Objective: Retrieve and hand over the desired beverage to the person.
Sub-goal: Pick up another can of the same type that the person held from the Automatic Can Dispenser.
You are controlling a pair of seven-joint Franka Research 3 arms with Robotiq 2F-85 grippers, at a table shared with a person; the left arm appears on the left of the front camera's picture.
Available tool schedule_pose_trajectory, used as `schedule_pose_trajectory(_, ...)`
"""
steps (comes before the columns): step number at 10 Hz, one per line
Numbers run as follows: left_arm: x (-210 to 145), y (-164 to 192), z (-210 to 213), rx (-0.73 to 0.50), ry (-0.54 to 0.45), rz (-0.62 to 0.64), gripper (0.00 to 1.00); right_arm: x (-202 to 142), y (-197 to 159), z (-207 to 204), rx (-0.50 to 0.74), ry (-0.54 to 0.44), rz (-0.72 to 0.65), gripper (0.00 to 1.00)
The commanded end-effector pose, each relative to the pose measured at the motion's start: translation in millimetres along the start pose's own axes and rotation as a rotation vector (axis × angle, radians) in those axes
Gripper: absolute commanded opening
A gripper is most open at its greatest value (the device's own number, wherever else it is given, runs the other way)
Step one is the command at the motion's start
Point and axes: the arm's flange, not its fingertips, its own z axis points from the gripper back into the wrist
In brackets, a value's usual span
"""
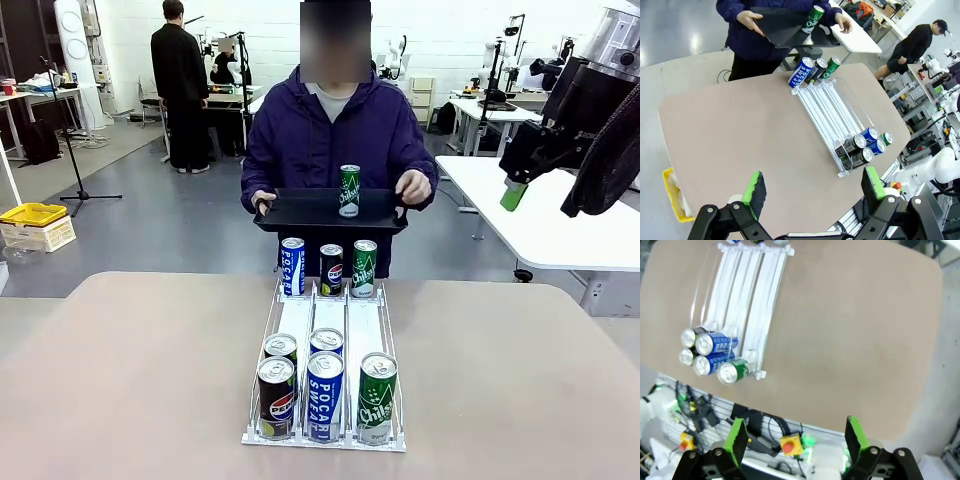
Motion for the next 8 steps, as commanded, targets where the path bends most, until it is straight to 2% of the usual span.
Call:
schedule_pose_trajectory(1, -0.6, 0.7, 0.4, -0.013, -0.015, -0.017, 1.0, -41.1, -54.6, 9.3, 0.035, -0.094, 0.187, 1.0)
schedule_pose_trajectory(3, -0.6, 0.7, 0.4, -0.013, -0.015, -0.017, 1.0, -55.1, -147.1, 37.1, 0.278, -0.235, 0.321, 1.0)
schedule_pose_trajectory(5, -0.6, 0.7, 0.4, -0.013, -0.015, -0.017, 1.0, -59.0, -215.1, 45.4, 0.467, -0.355, 0.478, 1.0)
schedule_pose_trajectory(6, -0.6, 0.7, 0.4, -0.013, -0.015, -0.017, 1.0, -57.5, -238.9, 46.4, 0.562, -0.431, 0.49, 1.0)
schedule_pose_trajectory(8, -0.6, 0.7, 0.4, -0.013, -0.015, -0.017, 1.0, -54.5, -256.0, 39.5, 0.614, -0.487, 0.541, 1.0)
